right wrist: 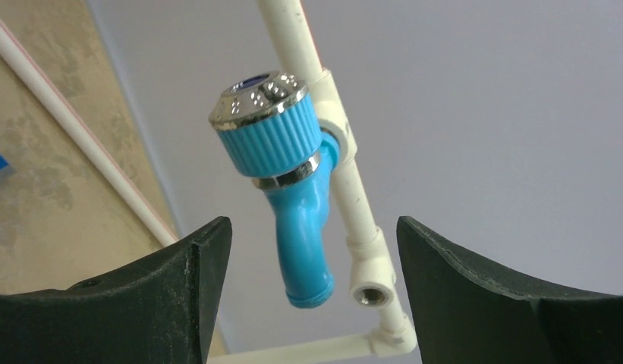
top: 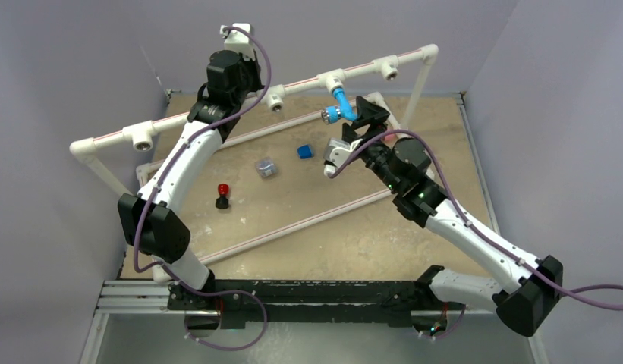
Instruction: Install the water faucets
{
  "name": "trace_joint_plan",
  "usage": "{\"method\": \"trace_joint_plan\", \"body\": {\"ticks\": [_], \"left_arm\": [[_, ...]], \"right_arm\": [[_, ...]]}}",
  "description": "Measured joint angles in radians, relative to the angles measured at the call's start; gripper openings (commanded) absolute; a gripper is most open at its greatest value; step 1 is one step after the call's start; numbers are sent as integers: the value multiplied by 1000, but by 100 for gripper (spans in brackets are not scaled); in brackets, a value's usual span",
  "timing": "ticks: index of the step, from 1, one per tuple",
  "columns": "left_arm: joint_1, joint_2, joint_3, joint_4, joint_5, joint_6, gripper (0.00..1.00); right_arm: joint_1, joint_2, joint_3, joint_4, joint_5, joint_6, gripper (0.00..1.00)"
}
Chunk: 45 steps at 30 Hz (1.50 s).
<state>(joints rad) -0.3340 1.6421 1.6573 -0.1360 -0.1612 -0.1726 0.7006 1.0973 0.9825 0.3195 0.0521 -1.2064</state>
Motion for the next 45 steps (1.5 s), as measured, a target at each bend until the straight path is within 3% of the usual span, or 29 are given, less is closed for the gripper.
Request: {"method": "trace_joint_plan", "body": {"ticks": [10,15,20,26,34,45], "left_arm": [[0,0,0,0,1,0,0],[0,0,0,0,1,0,0],[0,0,0,3,0,0,0],[5,1,0,10,0,0,0],[5,0,0,-4,2,0,0],[5,0,0,-6,2,0,0]], "right_arm": [[45,73,11,113,43,-94,61],[66,116,13,149,71,-122,38],[72,133,13,179,93,-145,2],[81,140,11,221,119,-88,0],[80,135,-51,407,143,317,0],[56,136,-113,620,318,1285,0]]}}
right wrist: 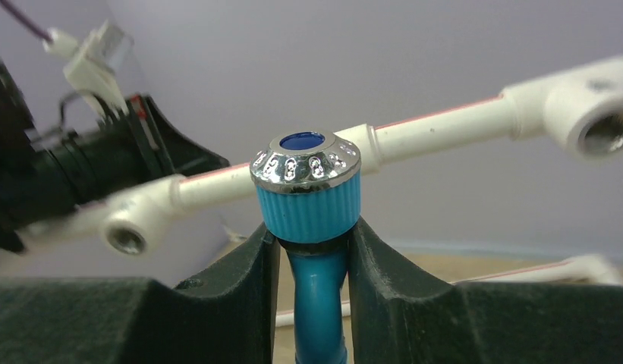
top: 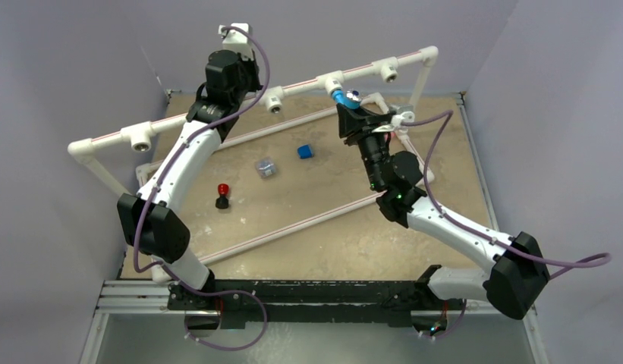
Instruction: Install the water faucets
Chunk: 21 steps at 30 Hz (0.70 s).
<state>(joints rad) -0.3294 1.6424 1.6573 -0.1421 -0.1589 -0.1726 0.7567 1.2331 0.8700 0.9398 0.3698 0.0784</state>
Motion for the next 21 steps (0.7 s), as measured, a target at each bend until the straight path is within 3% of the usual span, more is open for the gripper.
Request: {"method": "trace_joint_plan", "body": {"ticks": [14,21], "left_arm": [[2,-1,0,-1,18,0,0],[2,-1,-1,-6,27,0,0]], "right_arm": [[-14,-19,-63,-45,148,1087,0],[-14,-32,-114,-41,140,1436,1]]}}
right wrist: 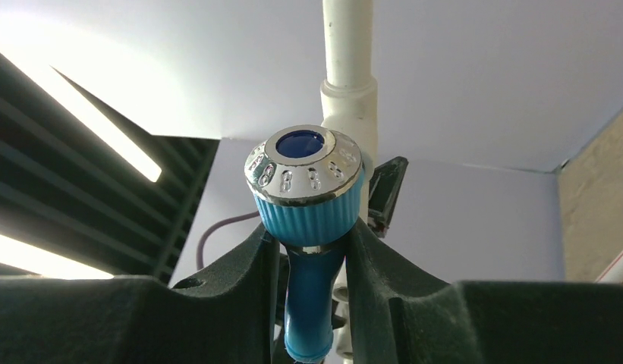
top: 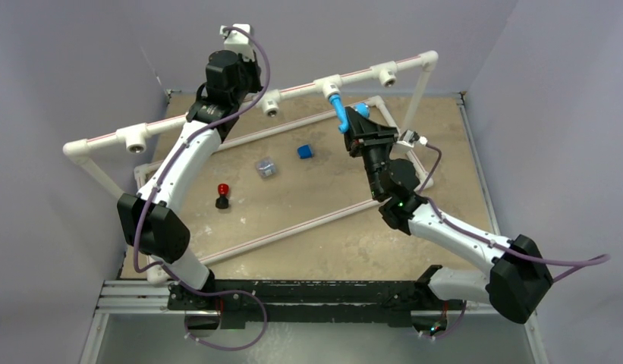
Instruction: Install the water faucets
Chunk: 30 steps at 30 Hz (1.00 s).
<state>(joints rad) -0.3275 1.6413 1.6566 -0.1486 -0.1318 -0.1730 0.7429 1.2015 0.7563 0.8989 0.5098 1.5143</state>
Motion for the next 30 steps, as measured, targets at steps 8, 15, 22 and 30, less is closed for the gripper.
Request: {"method": "trace_joint_plan", "body": {"ticks": [8,15,22,30], "left_arm": [[0,0,0,-2,3,0,0],[0,0,0,-2,4,0,0],[0,0,0,-1,9,0,0],[0,0,0,-1,10,0,0]], "right_arm": [[0,-16,-8,-34,-10,124,40],[28,-79,-47,-118,-122,105,67],[22,-177,-65,-220,-154,-35,74],[6,-333,-73,-312,-129,-395,78]]}}
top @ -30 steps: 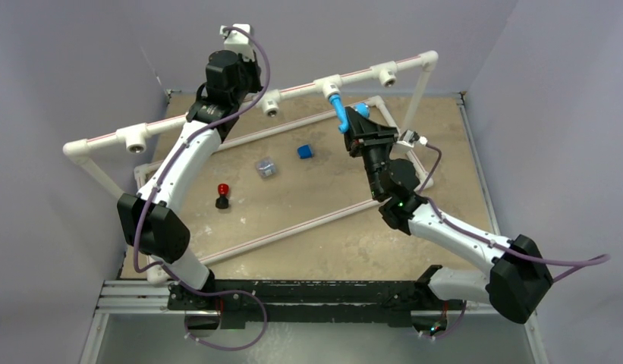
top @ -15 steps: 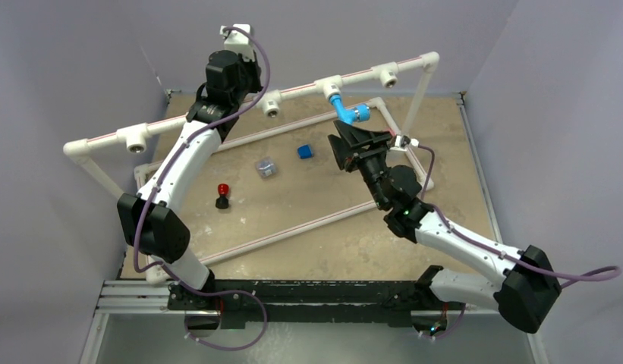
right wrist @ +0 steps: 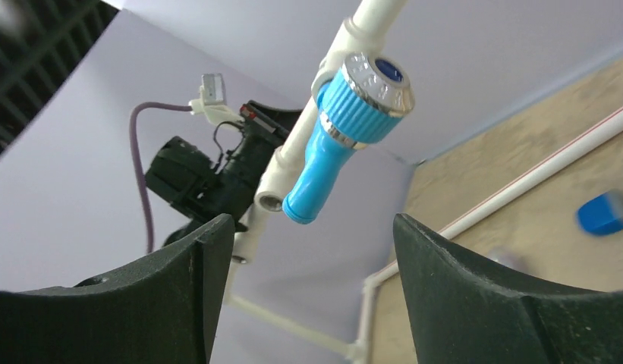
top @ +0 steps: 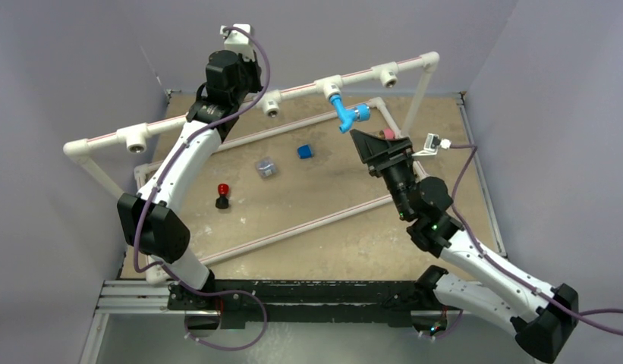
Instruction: Install the water faucets
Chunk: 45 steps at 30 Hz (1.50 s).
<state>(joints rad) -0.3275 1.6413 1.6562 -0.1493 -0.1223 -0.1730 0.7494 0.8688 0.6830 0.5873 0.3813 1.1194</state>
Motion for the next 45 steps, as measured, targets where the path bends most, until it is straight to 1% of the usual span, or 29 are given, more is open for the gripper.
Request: {"method": "trace_joint_plan", "body": {"ticks": [3,7,10,13,15,18,22,25,29,33,39,42,45], "left_arm": [[0,0,0,0,0,0,0],[0,0,0,0,0,0,0],[0,0,0,0,0,0,0],[0,0,0,0,0,0,0],[0,0,0,0,1,0,0],[0,0,0,0,5,0,0],[0,1,0,0,7,0,0],[0,2,0,0,7,0,0],[0,2,0,0,7,0,0],[0,2,0,0,7,0,0],[0,2,0,0,7,0,0],[0,2,0,0,7,0,0],[0,2,0,1,7,0,0]], "right_arm": [[-4,-48,1,-31,21,-167,78],[-4,-94,23,-74,24,-475,76],[-4,-104,69,-110,8,-758,76],[-4,-95,132,-167,-27,-1027,77],[-4,-82,171,-206,-66,-1208,80],[-4,-72,181,-248,-126,-1443,82],[-4,-51,181,-278,-188,-1722,83],[-4,-28,181,-278,-210,-1901,85],[-2,19,181,-249,-220,-2126,85],[10,79,182,-209,-217,-2292,85],[32,182,195,-139,-216,-2469,82],[36,224,209,-102,-212,-2529,77],[36,261,232,-71,-204,-2567,67]]}}
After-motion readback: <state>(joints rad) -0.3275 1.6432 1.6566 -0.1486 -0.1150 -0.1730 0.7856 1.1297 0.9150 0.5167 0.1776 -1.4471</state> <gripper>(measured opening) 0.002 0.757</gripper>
